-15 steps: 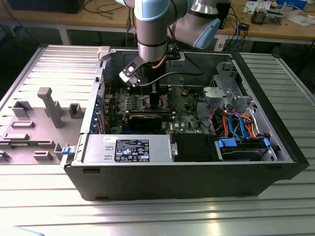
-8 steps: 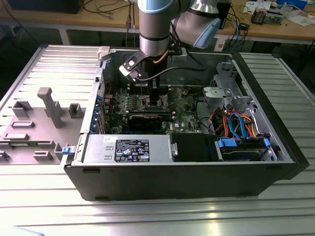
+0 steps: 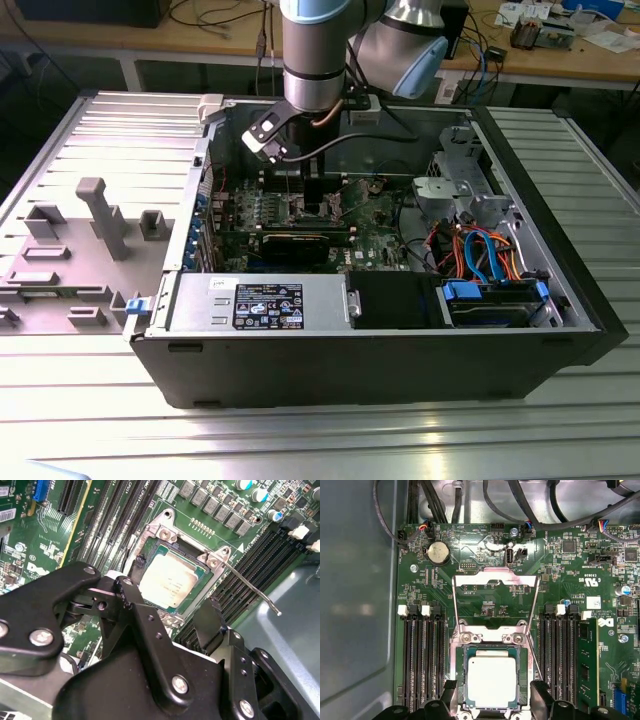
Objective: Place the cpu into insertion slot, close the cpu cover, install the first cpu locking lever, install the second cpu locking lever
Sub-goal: 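Place the cpu into insertion slot, then close the cpu cover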
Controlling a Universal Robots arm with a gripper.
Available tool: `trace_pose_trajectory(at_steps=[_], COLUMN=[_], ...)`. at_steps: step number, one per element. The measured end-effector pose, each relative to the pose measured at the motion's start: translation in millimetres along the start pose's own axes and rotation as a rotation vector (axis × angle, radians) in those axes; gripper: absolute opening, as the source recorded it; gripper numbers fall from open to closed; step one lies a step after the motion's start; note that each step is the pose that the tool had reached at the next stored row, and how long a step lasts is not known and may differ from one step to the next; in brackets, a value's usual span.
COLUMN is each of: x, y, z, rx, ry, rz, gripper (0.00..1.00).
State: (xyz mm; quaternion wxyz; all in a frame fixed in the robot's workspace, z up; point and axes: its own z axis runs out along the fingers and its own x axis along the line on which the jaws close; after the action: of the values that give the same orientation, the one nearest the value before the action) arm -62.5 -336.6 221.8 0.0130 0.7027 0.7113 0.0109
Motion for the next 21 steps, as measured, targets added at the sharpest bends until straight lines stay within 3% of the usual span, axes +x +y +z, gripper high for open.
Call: trace_pose_trajectory(at_steps=[1,3,6,8,21], x=[0.0,0.0,0.0,0.0,0.0], y=[0.0,0.0,0.0,0.0,0.0], z=[0.0,-0.2,-0.4,-0.5,-1.6], rx=[-0.0002,-0.0008,-0.0018,-0.0025,-0.0086], ry=[0.0000,0.0000,0.0000,0.0000,-0.0001], rz=[0.000,0.000,0.000,0.000,0.000], gripper=[0.67,0.53,0.24,0.11,0.11])
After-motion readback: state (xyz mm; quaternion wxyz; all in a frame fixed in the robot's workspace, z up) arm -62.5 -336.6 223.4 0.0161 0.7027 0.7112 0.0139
